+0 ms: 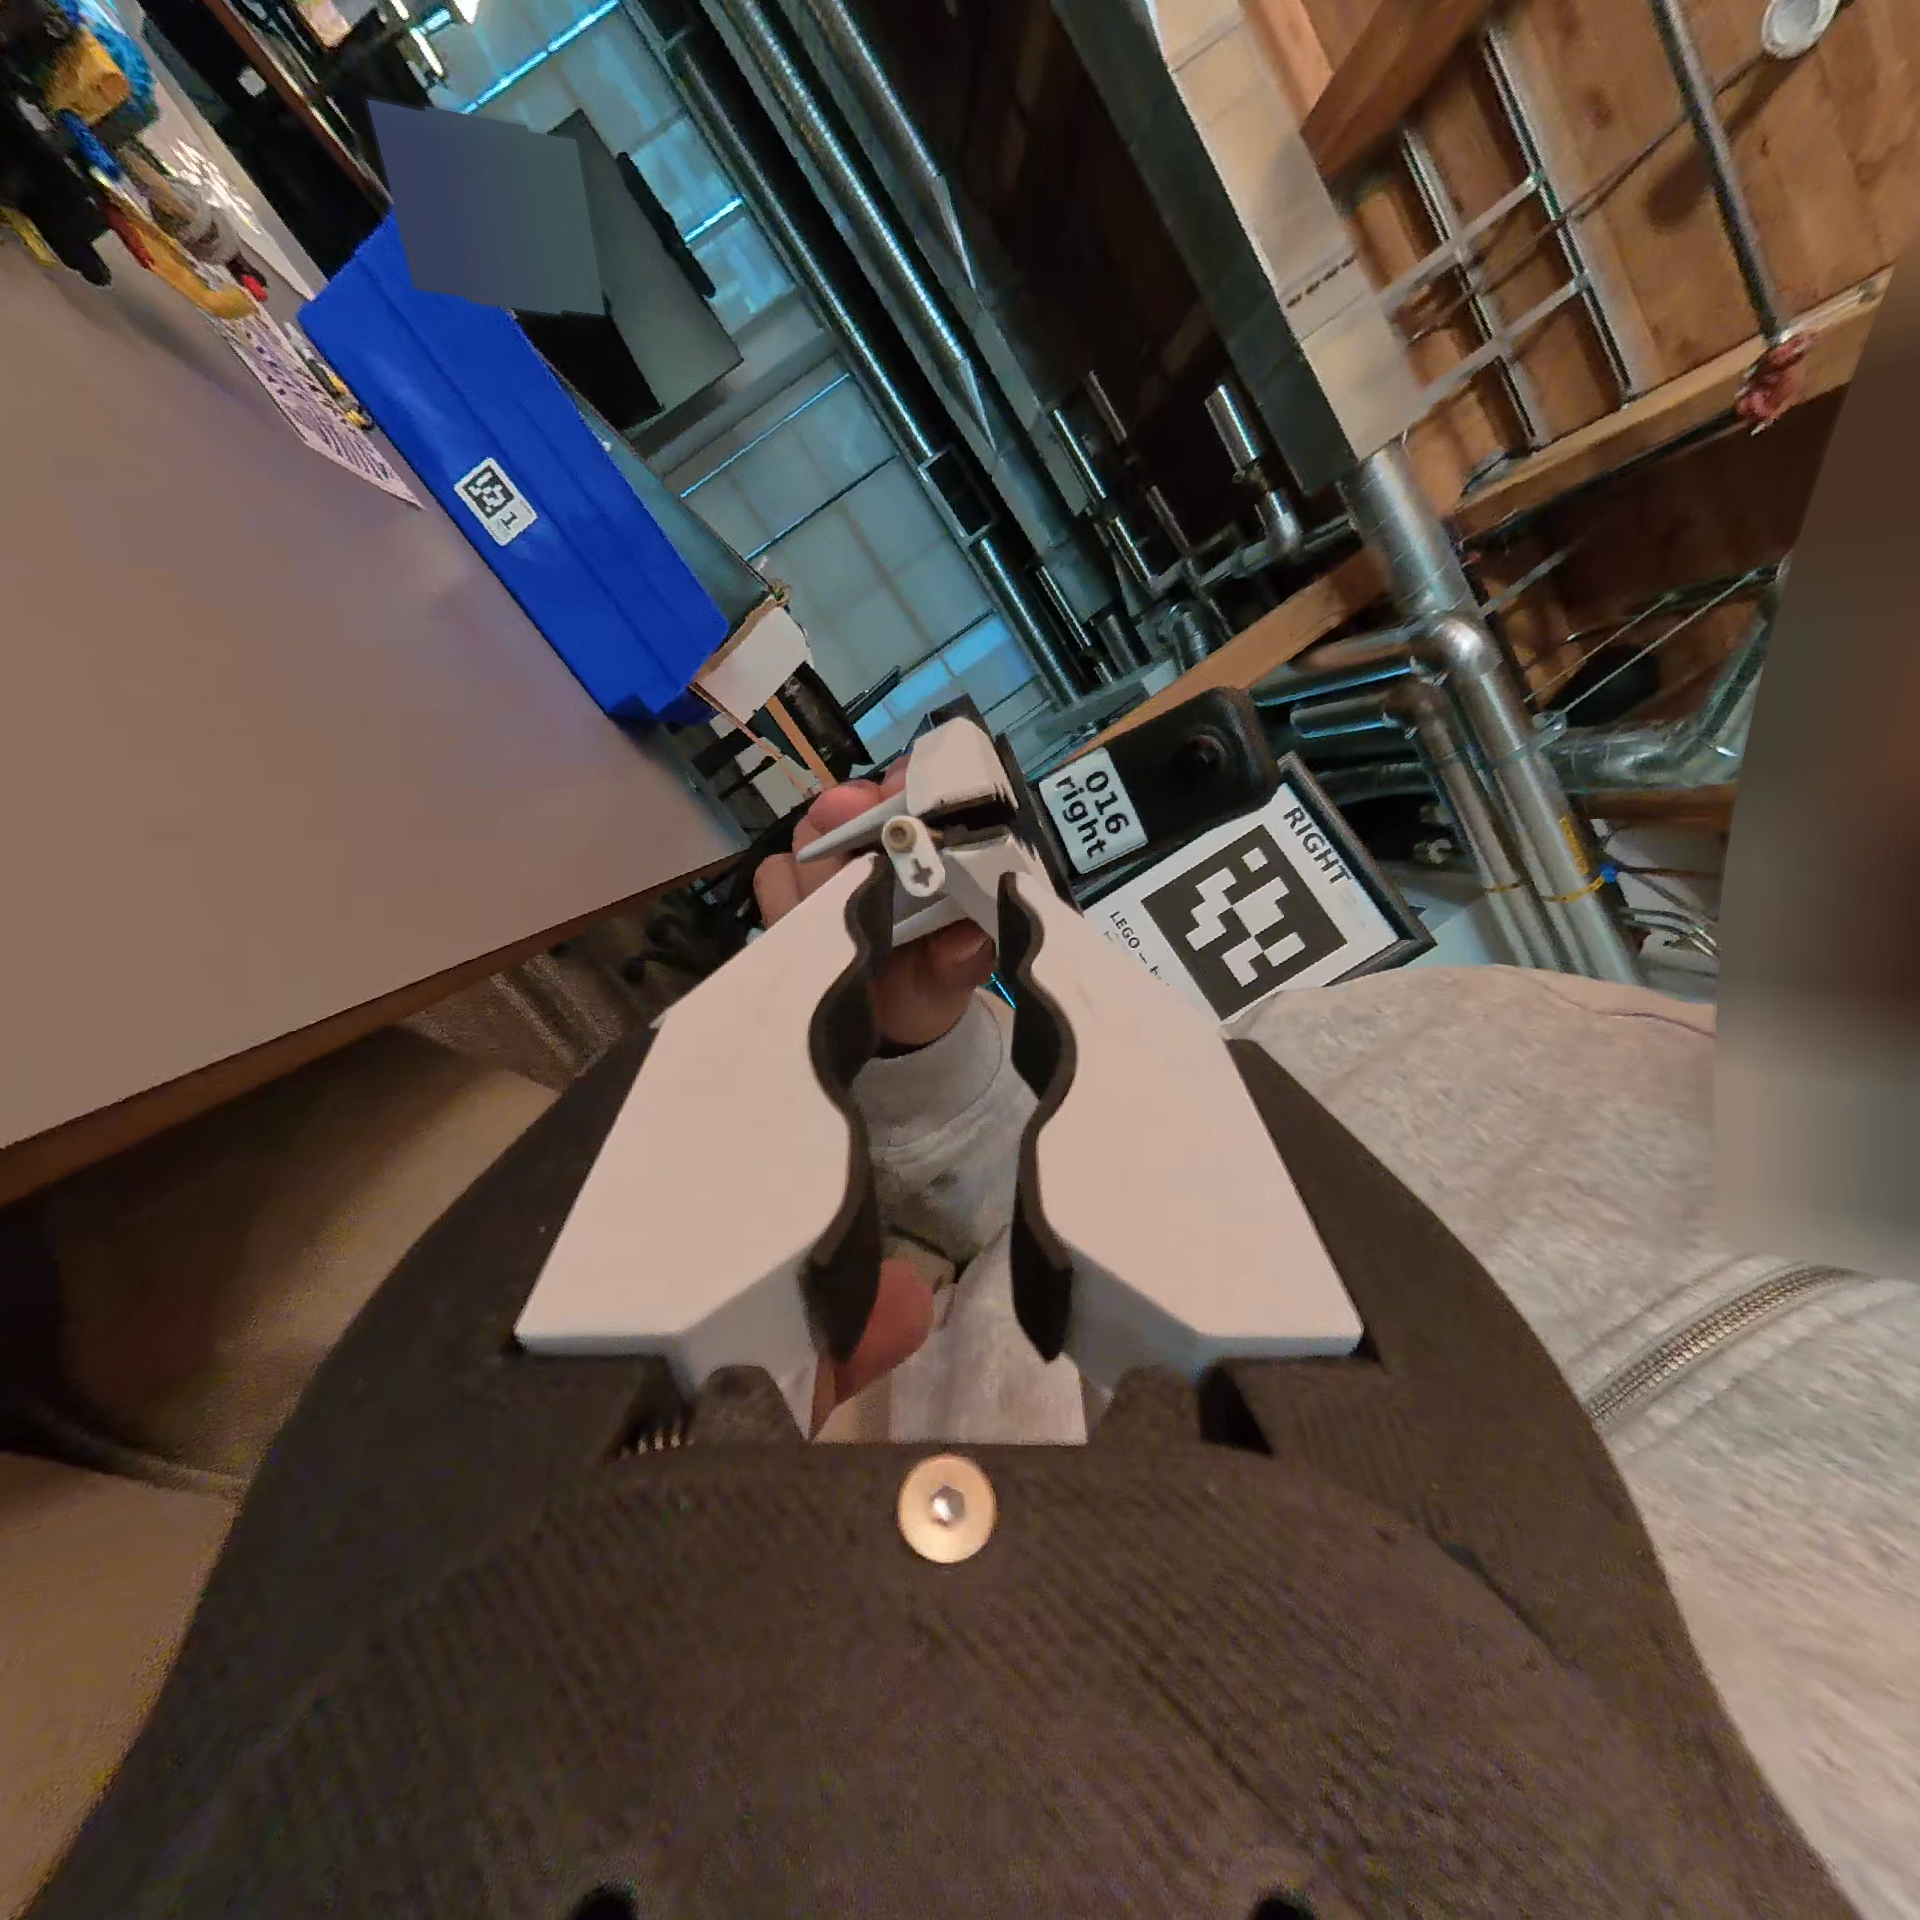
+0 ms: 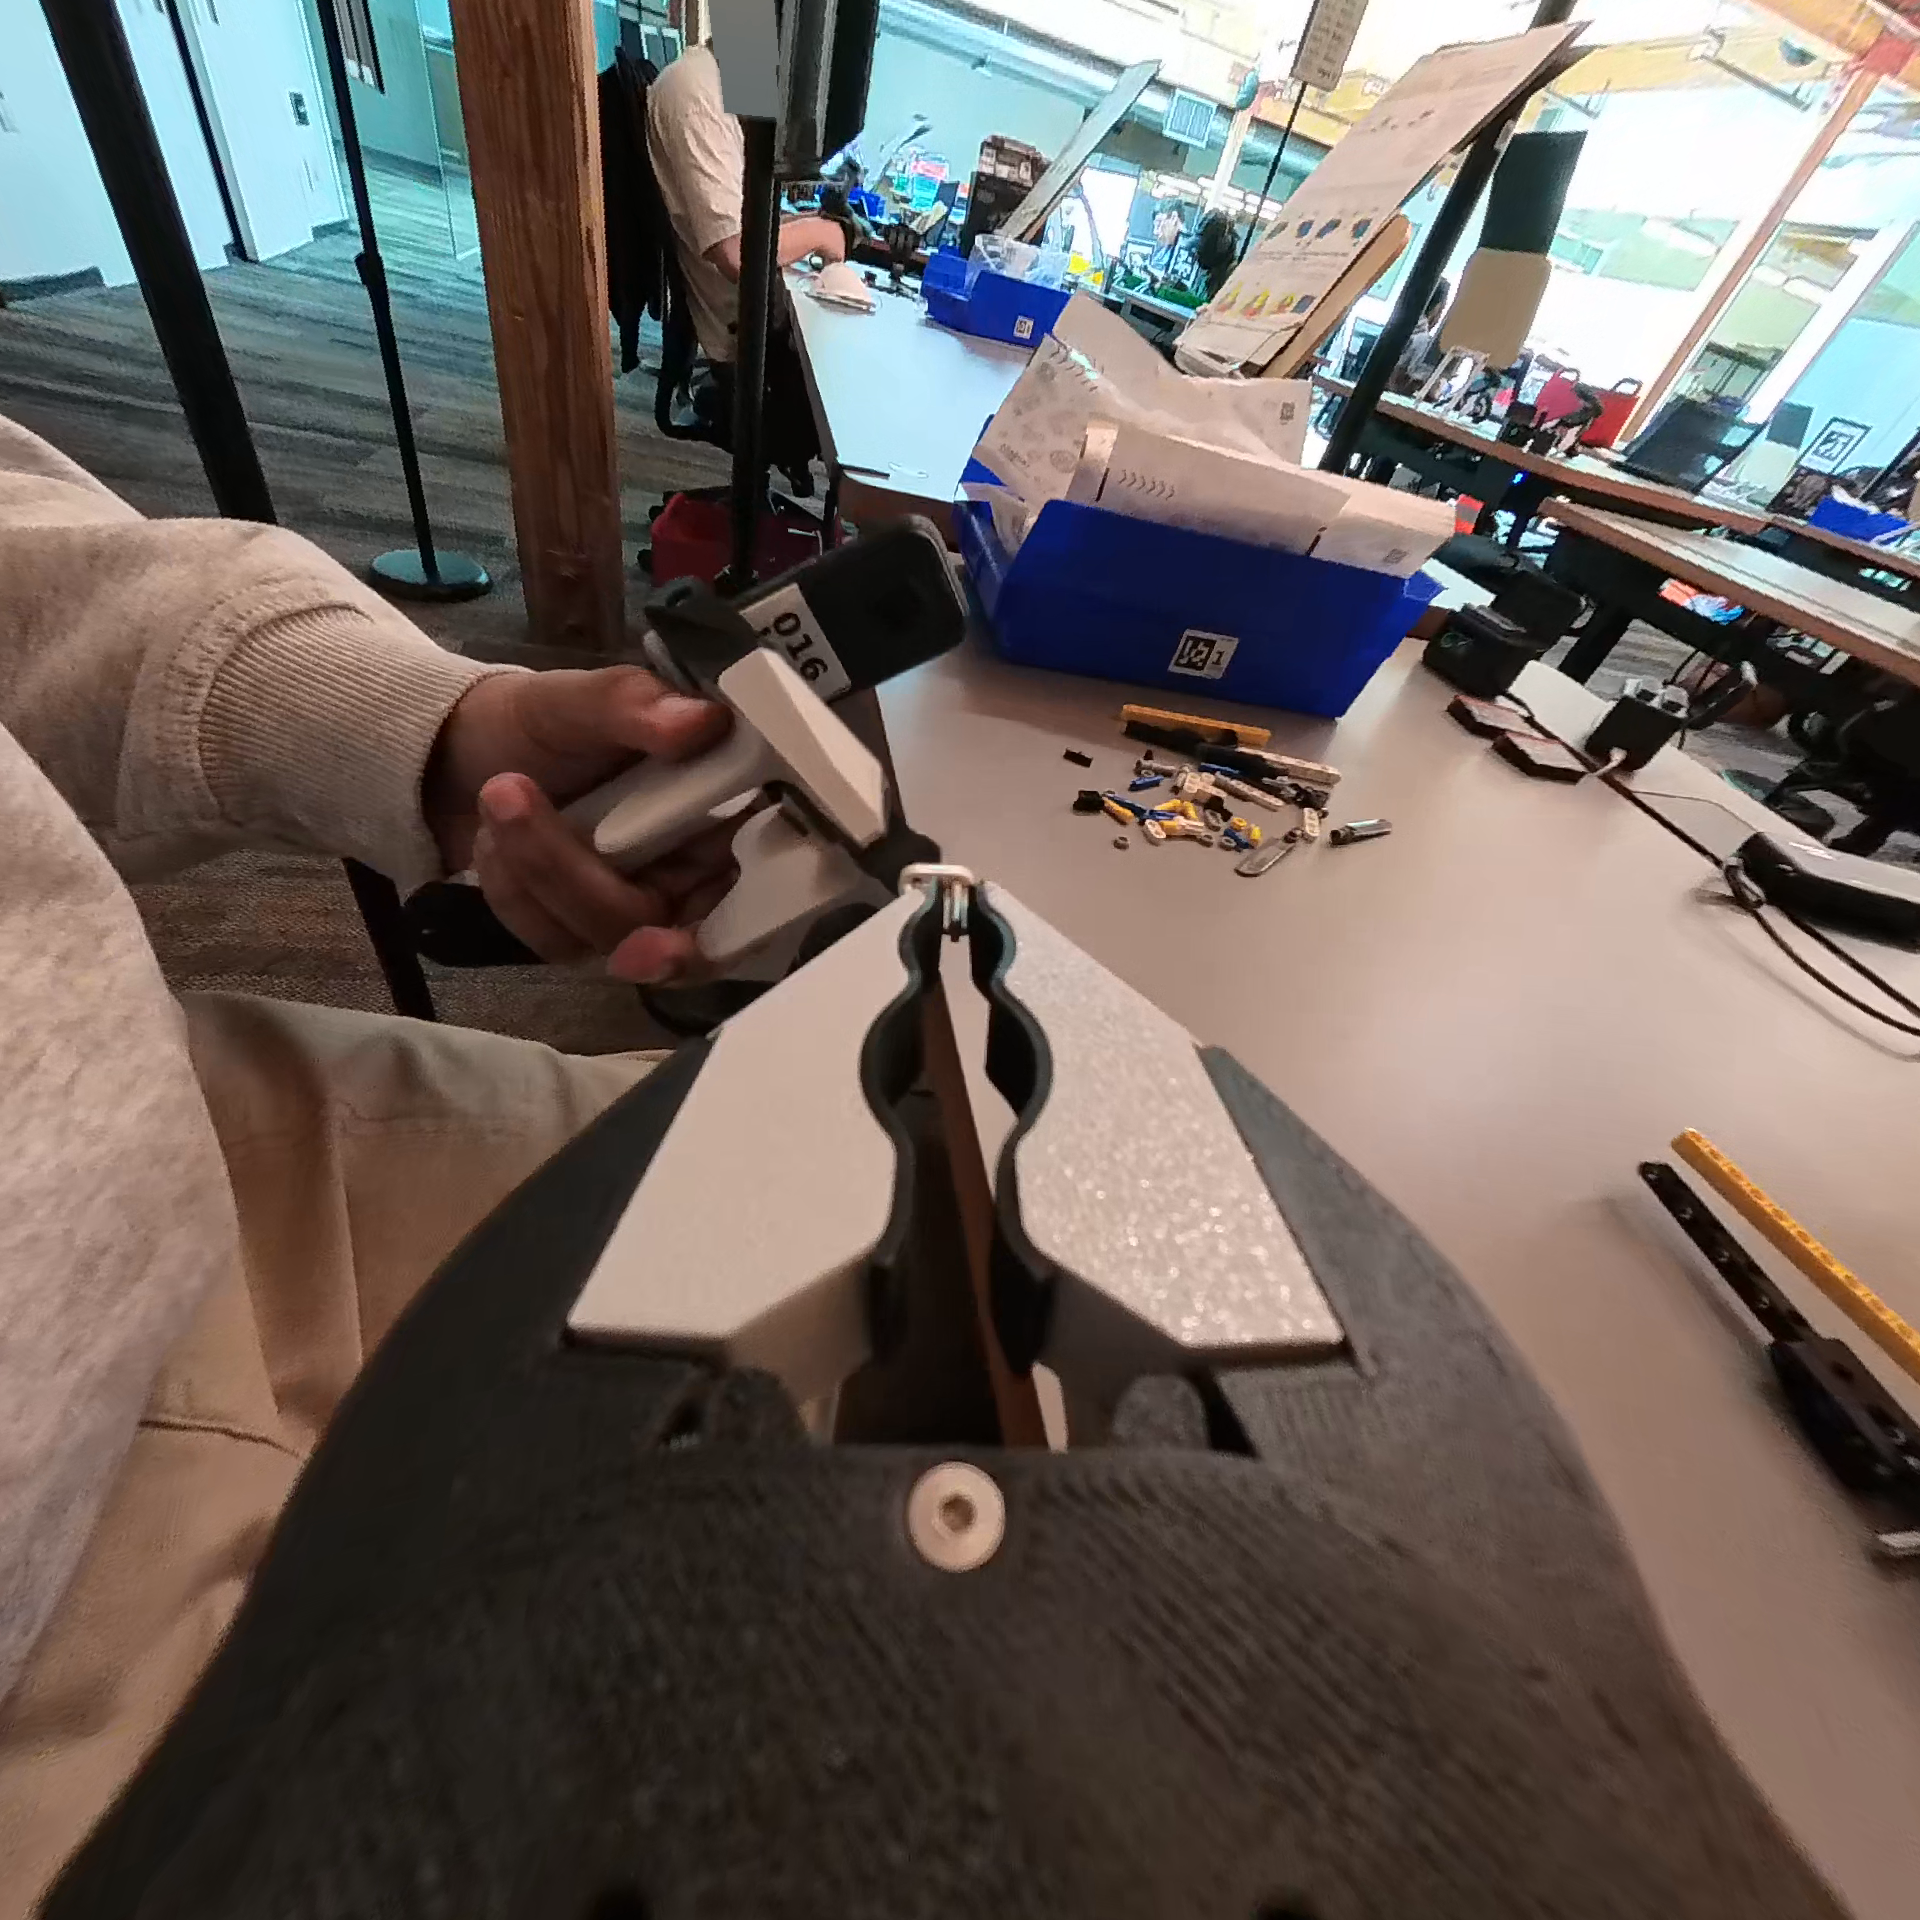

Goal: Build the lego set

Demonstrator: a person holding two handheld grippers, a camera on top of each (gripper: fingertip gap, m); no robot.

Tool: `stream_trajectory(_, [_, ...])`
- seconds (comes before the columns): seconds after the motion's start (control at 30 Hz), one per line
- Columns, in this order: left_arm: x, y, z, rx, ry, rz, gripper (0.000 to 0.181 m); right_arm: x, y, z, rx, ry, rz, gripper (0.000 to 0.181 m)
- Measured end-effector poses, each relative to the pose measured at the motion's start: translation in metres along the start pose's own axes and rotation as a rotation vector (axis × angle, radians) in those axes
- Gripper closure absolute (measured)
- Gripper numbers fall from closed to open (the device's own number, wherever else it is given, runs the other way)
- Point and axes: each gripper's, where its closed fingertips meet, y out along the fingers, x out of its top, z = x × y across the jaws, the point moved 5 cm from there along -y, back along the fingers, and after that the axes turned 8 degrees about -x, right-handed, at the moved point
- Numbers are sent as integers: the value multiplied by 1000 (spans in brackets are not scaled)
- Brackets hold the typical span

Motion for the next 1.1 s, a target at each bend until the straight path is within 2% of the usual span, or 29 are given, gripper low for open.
stream_trajectory(0.23, [1,-2,3,31,7,5,172,-4,3,3,8,13,-1,178])
stream_trajectory(0.67, [3,-7,7,75,6,-5,169,-12,3,-5,-36,44,34,178])
stream_trajectory(0.9, [6,-13,7,166,122,39,167,-45,5,-45,-200,54,239,178])
stream_trajectory(1.1, [12,-21,14,273,242,72,167,-71,35,-90,-153,28,425,178])
